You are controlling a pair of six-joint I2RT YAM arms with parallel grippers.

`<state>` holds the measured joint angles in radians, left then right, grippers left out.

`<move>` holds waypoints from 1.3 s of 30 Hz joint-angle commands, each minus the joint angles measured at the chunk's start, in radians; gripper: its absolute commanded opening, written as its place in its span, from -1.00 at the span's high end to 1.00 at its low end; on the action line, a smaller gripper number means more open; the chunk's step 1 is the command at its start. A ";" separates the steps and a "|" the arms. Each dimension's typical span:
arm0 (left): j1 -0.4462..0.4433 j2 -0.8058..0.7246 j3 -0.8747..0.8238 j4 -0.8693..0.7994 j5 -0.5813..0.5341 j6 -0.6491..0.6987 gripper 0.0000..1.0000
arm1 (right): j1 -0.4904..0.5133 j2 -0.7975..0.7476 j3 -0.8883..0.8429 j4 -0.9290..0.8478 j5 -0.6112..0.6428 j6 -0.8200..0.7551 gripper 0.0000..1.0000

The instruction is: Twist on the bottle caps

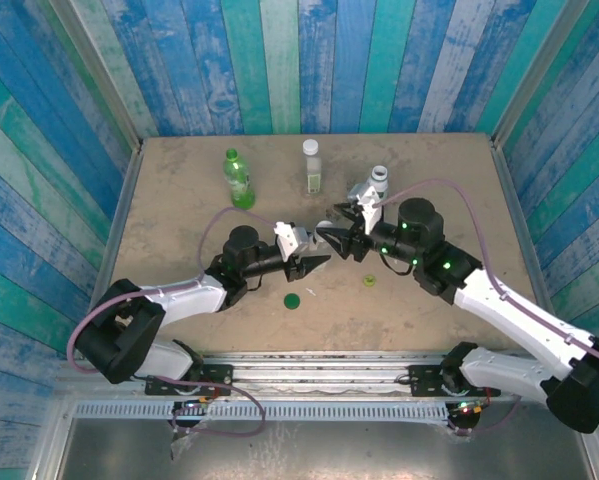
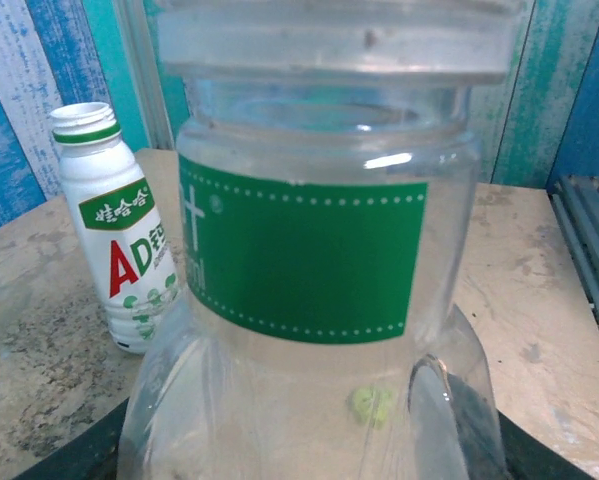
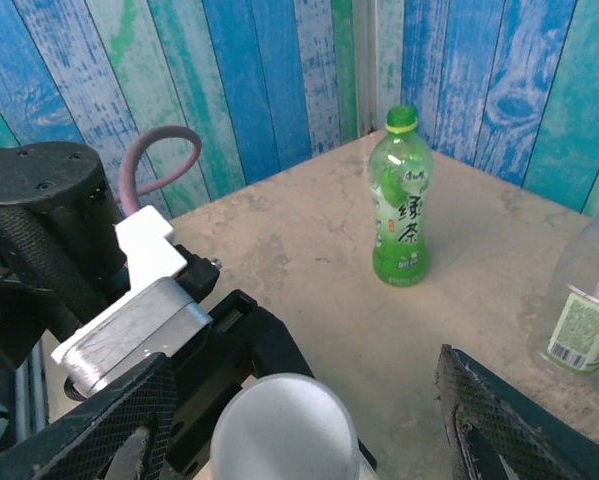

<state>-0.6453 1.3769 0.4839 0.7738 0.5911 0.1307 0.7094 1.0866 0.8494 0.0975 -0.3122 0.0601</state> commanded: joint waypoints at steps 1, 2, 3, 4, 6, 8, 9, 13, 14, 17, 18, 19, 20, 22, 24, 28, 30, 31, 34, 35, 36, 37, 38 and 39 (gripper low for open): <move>0.002 -0.049 0.007 0.022 0.028 0.010 -0.13 | 0.004 0.034 0.031 -0.023 -0.036 -0.002 -0.34; 0.002 -0.049 0.007 0.023 0.020 0.005 -0.13 | 0.004 0.041 0.030 -0.023 -0.049 0.000 -0.31; 0.001 -0.049 0.006 0.026 0.017 0.004 -0.13 | 0.004 0.045 0.027 -0.022 -0.058 0.003 -0.26; 0.002 -0.050 0.004 0.031 0.013 0.003 -0.13 | 0.004 0.048 0.025 -0.024 -0.071 0.003 -0.22; 0.002 -0.051 0.001 0.041 0.012 -0.001 -0.14 | 0.004 0.052 0.025 -0.031 -0.100 0.003 -0.11; 0.002 -0.048 -0.001 0.052 0.014 -0.004 -0.14 | 0.003 0.055 0.026 -0.038 -0.110 0.005 0.01; 0.001 -0.046 0.000 0.056 0.017 -0.005 -0.14 | 0.004 0.056 0.028 -0.046 -0.105 0.006 0.12; 0.001 -0.045 -0.002 0.052 0.006 -0.015 -0.24 | 0.004 0.050 0.030 -0.053 -0.074 0.006 0.37; 0.001 -0.047 -0.005 0.057 -0.003 -0.025 -0.29 | 0.004 0.049 0.028 -0.051 -0.063 0.005 0.38; 0.001 -0.055 -0.015 0.051 -0.024 -0.038 -0.90 | 0.004 0.046 0.025 -0.056 -0.002 -0.006 0.39; 0.002 -0.063 -0.025 0.051 -0.044 -0.043 -0.97 | 0.003 0.047 0.024 -0.056 0.035 -0.008 0.39; 0.001 -0.072 -0.037 0.048 -0.064 -0.047 -0.88 | 0.004 0.049 0.023 -0.055 0.066 -0.008 0.40; 0.001 -0.085 -0.054 0.050 -0.092 -0.056 -0.87 | 0.004 0.053 0.025 -0.051 0.100 -0.012 0.40; 0.002 -0.113 -0.090 0.053 -0.158 -0.077 -0.88 | 0.004 0.066 0.027 -0.042 0.175 -0.018 0.40; 0.004 -0.156 -0.132 0.054 -0.226 -0.112 -0.88 | 0.002 0.095 0.029 -0.017 0.250 -0.035 0.41; 0.009 -0.229 -0.210 0.055 -0.363 -0.204 -0.88 | -0.007 0.199 0.060 0.050 0.350 -0.048 0.42; 0.013 -0.274 -0.238 0.030 -0.415 -0.238 -0.87 | -0.008 0.266 0.083 0.107 0.374 -0.041 0.42; 0.016 -0.291 -0.250 0.020 -0.436 -0.248 -0.88 | -0.010 0.298 0.093 0.137 0.376 -0.040 0.42; 0.023 -0.340 -0.274 -0.015 -0.479 -0.272 -0.87 | -0.011 0.403 0.135 0.213 0.371 -0.048 0.43; 0.025 -0.352 -0.276 -0.032 -0.491 -0.276 -0.87 | -0.011 0.439 0.155 0.228 0.373 -0.051 0.43; 0.028 -0.363 -0.277 -0.046 -0.498 -0.278 -0.88 | -0.011 0.473 0.174 0.243 0.374 -0.054 0.43; 0.029 -0.370 -0.276 -0.057 -0.499 -0.276 -0.88 | -0.011 0.500 0.191 0.253 0.374 -0.058 0.43; 0.032 -0.379 -0.276 -0.064 -0.499 -0.275 -0.88 | -0.011 0.533 0.211 0.259 0.374 -0.060 0.43; 0.033 -0.384 -0.276 -0.072 -0.500 -0.276 -0.87 | -0.012 0.560 0.229 0.265 0.374 -0.064 0.42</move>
<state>-0.6186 1.0283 0.2142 0.7425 0.1410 -0.1204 0.7006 1.6016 1.0279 0.2745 0.0345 0.0162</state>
